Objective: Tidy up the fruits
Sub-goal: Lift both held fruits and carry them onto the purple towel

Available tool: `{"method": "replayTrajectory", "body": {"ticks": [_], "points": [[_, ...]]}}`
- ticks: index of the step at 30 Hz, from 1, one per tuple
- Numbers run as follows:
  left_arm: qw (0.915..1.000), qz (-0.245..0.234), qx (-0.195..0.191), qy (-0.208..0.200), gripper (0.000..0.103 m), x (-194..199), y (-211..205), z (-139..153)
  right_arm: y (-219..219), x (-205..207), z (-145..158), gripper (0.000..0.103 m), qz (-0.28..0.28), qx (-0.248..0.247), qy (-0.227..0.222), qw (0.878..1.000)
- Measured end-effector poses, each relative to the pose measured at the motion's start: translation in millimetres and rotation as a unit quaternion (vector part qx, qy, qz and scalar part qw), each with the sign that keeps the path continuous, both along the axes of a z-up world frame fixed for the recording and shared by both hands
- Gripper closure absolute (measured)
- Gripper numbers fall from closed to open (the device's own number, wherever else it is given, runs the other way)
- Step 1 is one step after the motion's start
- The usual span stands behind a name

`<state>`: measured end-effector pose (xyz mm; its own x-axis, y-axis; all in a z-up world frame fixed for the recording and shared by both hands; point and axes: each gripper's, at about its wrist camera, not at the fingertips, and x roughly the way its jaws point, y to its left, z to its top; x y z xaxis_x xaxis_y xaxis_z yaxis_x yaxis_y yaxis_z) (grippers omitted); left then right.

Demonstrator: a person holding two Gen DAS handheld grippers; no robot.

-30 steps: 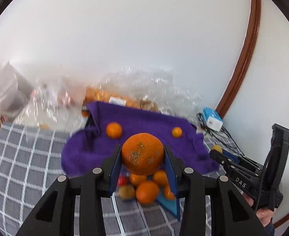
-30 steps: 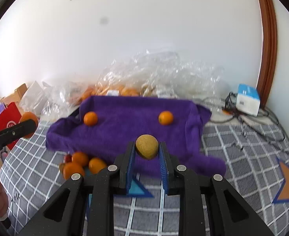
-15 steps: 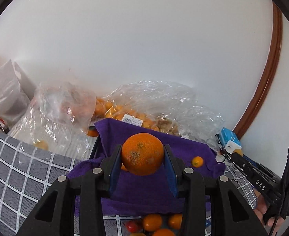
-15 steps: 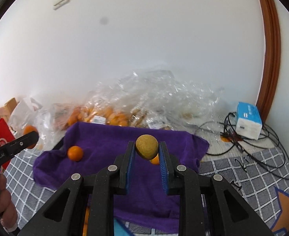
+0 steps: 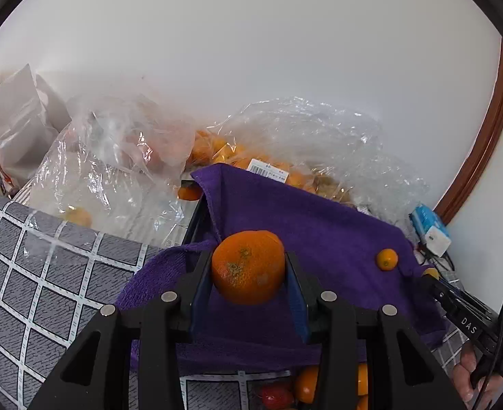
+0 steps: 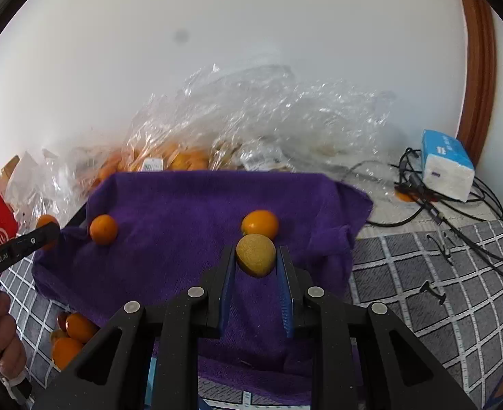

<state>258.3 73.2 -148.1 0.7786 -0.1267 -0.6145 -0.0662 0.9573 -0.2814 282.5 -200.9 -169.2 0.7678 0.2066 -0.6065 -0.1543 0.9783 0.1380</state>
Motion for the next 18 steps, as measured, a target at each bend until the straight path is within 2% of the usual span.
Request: {"method": "replayTrajectory", "body": {"ticks": [4,14,18], "points": [[0.9998,0.000,-0.006,0.017,0.064,3.4,0.6,-8.3,7.3,5.4,-11.0,0.079,0.007,-0.011,0.017,1.000],[0.9993,0.002,0.018,0.032,0.064,6.1,-6.8,-18.5,6.8,15.0,-27.4,0.079,0.013,0.004,0.061,0.998],[0.9988,0.002,0.038,0.030,0.064,9.0,-12.4,-20.8,11.4,14.7,-29.0,0.079,0.015,-0.012,0.062,0.998]]}}
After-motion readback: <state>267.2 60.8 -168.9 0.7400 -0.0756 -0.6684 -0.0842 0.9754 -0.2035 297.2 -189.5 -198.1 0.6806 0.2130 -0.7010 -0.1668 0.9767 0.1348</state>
